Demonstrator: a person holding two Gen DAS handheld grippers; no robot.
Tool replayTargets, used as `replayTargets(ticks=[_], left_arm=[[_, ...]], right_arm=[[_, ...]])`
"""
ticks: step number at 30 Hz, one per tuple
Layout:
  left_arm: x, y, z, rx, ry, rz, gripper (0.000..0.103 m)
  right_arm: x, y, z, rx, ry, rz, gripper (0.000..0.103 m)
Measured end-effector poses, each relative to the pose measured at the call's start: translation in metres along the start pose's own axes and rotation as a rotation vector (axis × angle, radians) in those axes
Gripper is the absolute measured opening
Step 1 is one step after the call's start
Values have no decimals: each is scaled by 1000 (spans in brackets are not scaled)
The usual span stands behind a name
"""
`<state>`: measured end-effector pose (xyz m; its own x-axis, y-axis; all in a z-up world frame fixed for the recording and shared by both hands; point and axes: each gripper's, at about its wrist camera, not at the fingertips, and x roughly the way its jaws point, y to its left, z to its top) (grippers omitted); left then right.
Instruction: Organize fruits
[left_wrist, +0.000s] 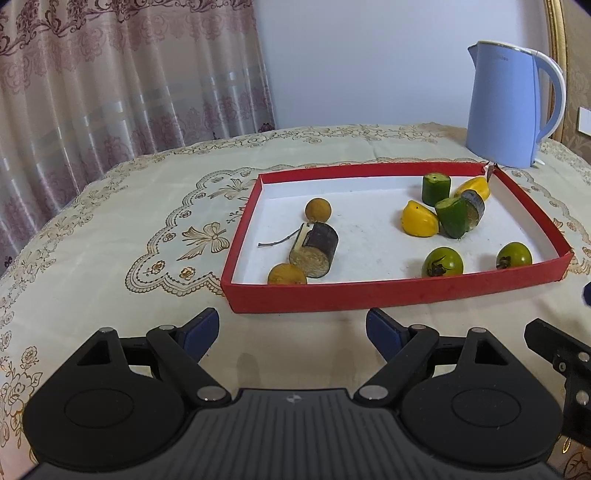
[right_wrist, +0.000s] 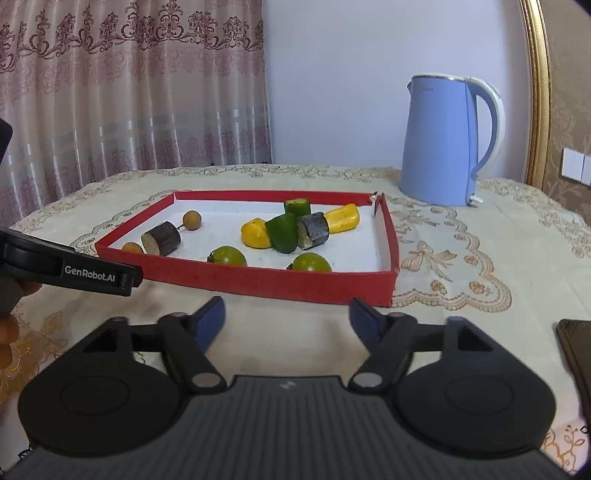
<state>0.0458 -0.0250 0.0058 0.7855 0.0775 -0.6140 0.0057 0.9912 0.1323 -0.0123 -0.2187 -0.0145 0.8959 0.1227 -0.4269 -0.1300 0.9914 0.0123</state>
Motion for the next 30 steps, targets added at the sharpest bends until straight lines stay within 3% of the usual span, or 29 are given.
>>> replayTargets(ticks=[12,24,30], left_arm=[[6,-1,0,-2,15,-7,87],[10,1,0,-5,11,1,87],[12,0,1,-5,13,-2,87]], right_arm=[[6,11,2,-44,16,-31,103],[15,13,2,-50,56,-47,103],[25,16,2,-61,101,-121,103]])
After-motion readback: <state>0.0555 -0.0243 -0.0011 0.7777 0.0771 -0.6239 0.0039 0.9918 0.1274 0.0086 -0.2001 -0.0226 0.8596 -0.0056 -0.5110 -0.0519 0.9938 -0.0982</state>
